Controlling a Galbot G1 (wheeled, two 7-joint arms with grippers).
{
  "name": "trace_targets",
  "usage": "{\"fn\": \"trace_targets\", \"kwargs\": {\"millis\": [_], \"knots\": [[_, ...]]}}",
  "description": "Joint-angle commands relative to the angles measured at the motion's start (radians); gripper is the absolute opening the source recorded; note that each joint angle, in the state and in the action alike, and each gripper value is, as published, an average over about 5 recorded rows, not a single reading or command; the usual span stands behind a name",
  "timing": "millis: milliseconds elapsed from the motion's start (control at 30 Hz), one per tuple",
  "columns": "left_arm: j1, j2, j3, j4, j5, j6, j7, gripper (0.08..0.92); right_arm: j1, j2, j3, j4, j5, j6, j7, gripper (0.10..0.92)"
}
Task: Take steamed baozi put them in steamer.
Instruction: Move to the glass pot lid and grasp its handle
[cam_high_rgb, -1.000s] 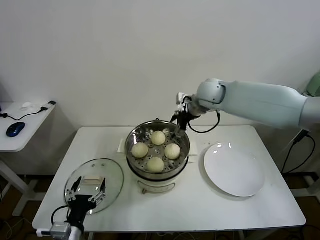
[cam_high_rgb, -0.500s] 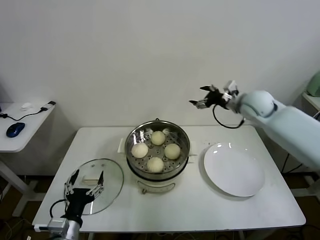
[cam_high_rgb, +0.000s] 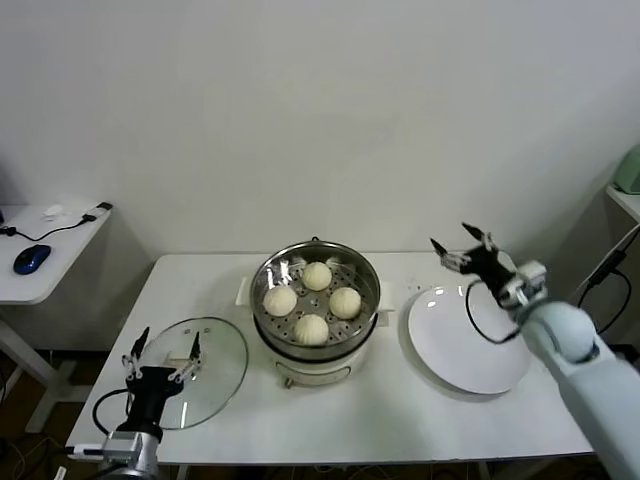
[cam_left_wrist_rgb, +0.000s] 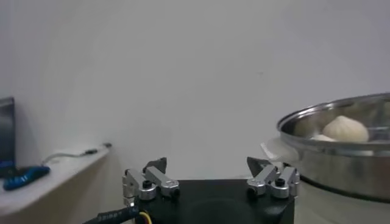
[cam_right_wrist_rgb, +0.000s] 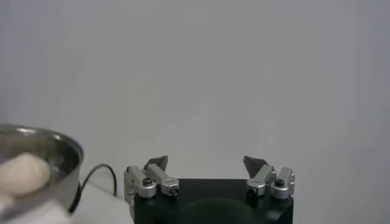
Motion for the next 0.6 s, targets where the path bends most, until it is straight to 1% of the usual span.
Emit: {"fn": "trace_targets", "kwargs": {"millis": [33,100,167,233,300,433,600], "knots": [[-0.018,0.017,-0.009,0.112,0.475,-0.104,-0.168,0.823,-0.493,0.274,0.333,0.003,-0.125,0.253,0.018,0.823],[-0.018,0.025,-0.015,0.159,0.675,-0.145,-0.242,0.823,-0.495,0.304,0.314,-0.008,-0.136,0.272,0.017,0.823],[-0.010,0.041,-0.017,0.207,0.846,-0.172,-0.290,0.823,-0.496,0.327,0.300,-0.010,-0.147,0.282,0.017,0.823],[0.002,0.064,-0.011,0.255,0.967,-0.170,-0.324,0.823,-0.495,0.343,0.291,-0.009,-0.154,0.282,0.020,0.823],[0.013,0.085,0.000,0.308,1.076,-0.140,-0.350,0.823,-0.490,0.353,0.284,-0.012,-0.165,0.279,0.030,0.823],[0.012,0.095,0.009,0.398,1.202,-0.077,-0.382,0.823,-0.481,0.356,0.281,-0.023,-0.169,0.271,0.053,0.823],[-0.016,0.084,0.017,0.465,1.209,-0.034,-0.401,0.823,-0.480,0.354,0.283,-0.026,-0.166,0.265,0.065,0.823]]}}
